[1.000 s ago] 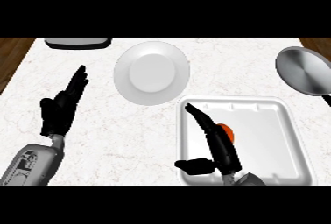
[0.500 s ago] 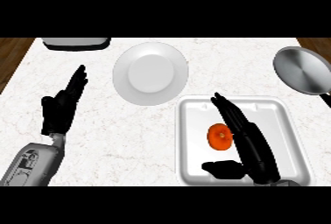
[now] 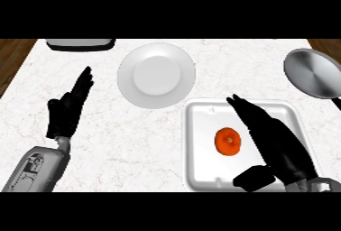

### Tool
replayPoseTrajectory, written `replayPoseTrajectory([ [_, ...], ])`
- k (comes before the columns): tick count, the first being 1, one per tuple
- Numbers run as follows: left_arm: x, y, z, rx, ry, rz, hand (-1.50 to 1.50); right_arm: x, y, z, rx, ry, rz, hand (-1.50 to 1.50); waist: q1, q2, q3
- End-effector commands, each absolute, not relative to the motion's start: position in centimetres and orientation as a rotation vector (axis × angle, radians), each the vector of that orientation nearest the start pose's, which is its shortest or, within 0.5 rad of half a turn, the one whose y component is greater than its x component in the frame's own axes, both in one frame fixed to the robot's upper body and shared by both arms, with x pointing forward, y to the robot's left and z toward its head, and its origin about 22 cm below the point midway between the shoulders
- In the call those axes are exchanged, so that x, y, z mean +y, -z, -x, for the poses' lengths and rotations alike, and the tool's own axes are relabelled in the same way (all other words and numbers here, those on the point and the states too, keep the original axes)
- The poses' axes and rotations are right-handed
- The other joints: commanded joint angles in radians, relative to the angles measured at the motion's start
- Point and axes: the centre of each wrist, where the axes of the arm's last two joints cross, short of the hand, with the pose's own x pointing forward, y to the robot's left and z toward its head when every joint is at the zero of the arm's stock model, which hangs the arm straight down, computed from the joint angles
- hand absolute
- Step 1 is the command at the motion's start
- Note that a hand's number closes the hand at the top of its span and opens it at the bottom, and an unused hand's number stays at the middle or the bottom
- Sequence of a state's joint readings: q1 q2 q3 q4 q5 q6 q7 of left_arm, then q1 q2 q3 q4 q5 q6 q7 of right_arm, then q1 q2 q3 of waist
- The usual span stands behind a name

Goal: Pick the squash from the tray and place it in the plate

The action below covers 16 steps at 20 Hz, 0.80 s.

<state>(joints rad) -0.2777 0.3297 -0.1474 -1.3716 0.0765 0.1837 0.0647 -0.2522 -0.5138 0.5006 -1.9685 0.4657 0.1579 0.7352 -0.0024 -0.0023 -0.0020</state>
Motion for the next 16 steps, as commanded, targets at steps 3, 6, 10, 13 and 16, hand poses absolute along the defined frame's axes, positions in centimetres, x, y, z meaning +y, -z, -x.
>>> replayPoseTrajectory([
  [3,26.2,-3.6,-29.8,-1.562,0.206,-0.211,0.00,-17.9,-13.2,-23.8,-1.145,-1.117,0.633,-1.50,0.004,0.002,0.002],
  [6,25.9,-3.3,-30.1,-1.545,0.214,-0.234,0.00,-18.0,-12.6,-25.5,-1.111,-1.131,0.632,-1.50,0.005,0.003,0.002],
  [10,25.4,-3.3,-30.6,-1.558,0.221,-0.208,0.00,-15.3,-12.1,-26.5,-1.115,-1.129,0.597,-1.50,0.005,0.003,0.002],
  [13,25.8,-5.6,-30.0,-1.563,0.223,-0.225,0.00,-15.7,-9.8,-26.6,-1.022,-1.181,0.635,-1.50,0.009,0.002,0.002],
  [16,24.3,-3.9,-29.8,-1.558,0.208,-0.198,0.00,-17.4,-9.2,-27.4,-0.965,-1.221,0.627,-1.50,0.006,0.003,0.002],
])
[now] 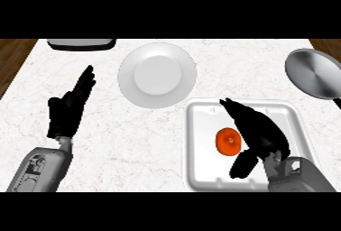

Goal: Pick the squash from the tray and place it in the plate

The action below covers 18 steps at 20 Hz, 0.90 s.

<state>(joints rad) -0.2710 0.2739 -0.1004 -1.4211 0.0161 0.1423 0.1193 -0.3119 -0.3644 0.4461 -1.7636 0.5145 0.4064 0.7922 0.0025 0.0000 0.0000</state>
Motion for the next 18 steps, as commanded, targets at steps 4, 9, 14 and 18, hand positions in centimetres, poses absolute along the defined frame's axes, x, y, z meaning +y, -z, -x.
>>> replayPoseTrajectory([
  [4,24.6,-4.6,-29.9,-1.559,0.214,-0.218,0.00,-17.2,-4.9,-27.5,-0.949,-1.236,0.622,-1.50,0.001,0.000,0.000],
  [9,26.0,-3.6,-30.4,-1.559,0.227,-0.210,0.00,-16.8,-3.6,-27.1,-0.915,-1.241,0.621,-1.50,-0.003,0.000,0.000],
  [14,25.0,-5.3,-29.8,-1.542,0.229,-0.207,0.00,-19.2,-2.2,-29.3,-0.914,-1.240,0.610,-1.50,0.001,0.000,0.000],
  [18,25.6,-3.9,-31.0,-1.572,0.199,-0.235,0.00,-18.8,-2.1,-27.5,-0.863,-1.274,0.603,-1.50,-0.004,0.000,0.000],
])
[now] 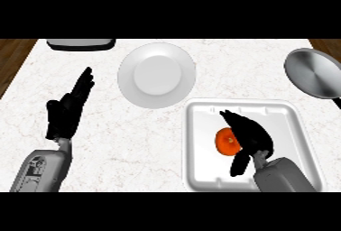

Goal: Pick the squash from the tray and place it in the plate

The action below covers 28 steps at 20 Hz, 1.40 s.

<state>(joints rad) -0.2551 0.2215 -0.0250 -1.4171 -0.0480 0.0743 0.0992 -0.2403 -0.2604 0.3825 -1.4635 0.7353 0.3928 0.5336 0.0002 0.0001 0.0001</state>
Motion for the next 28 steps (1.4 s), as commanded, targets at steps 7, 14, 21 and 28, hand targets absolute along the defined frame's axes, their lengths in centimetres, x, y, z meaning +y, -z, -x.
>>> replayPoseTrajectory([
  [7,24.2,-2.4,-30.6,-1.548,0.210,-0.216,0.00,-19.3,-1.2,-29.2,-1.010,-1.231,0.692,1.50,-0.001,0.000,0.000],
  [14,25.4,-5.6,-31.0,-1.555,0.211,-0.203,0.00,-20.2,-0.9,-30.7,-0.891,-1.088,0.833,1.50,0.001,0.000,0.000],
  [21,26.4,-2.7,-28.7,-1.551,0.224,-0.222,0.00,-21.2,-1.7,-32.1,-0.876,-0.822,1.022,1.50,0.006,0.000,0.000],
  [28,25.1,-4.0,-30.2,-1.551,0.210,-0.215,0.00,-18.1,-6.8,-31.7,-1.320,-0.694,1.227,1.50,0.001,-0.002,0.000],
])
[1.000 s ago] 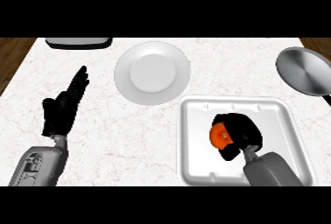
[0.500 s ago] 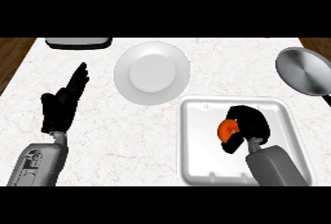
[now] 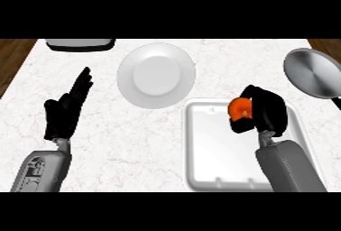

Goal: Pick the squash from the tray and place it in the plate

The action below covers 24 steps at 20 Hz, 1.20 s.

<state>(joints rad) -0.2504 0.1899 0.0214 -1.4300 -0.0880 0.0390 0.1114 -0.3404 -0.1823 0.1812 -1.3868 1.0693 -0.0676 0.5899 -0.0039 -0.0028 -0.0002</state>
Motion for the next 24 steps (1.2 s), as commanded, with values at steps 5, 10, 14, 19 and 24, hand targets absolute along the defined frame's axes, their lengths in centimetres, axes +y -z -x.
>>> replayPoseTrajectory([
  [5,25.1,-3.5,-29.9,-1.555,0.227,-0.222,0.00,-17.7,-11.3,-31.7,-1.542,-0.736,1.198,1.50,0.004,0.001,0.000],
  [10,25.6,-4.6,-30.8,-1.566,0.241,-0.207,0.00,-12.2,-12.8,-34.0,-1.627,-0.711,1.046,1.50,0.013,0.005,0.000],
  [14,24.1,-4.9,-30.4,-1.569,0.227,-0.204,0.00,-8.8,-14.1,-35.2,-1.624,-0.720,0.939,1.50,0.016,0.004,0.000],
  [19,25.2,-3.8,-29.4,-1.568,0.262,-0.185,0.00,-6.0,-12.1,-38.3,-1.579,-0.707,0.906,1.50,0.045,0.010,0.000],
  [24,24.2,-4.7,-30.8,-1.581,0.263,-0.165,0.00,-5.6,-10.7,-41.3,-1.570,-0.704,0.868,1.50,0.065,0.018,0.000],
])
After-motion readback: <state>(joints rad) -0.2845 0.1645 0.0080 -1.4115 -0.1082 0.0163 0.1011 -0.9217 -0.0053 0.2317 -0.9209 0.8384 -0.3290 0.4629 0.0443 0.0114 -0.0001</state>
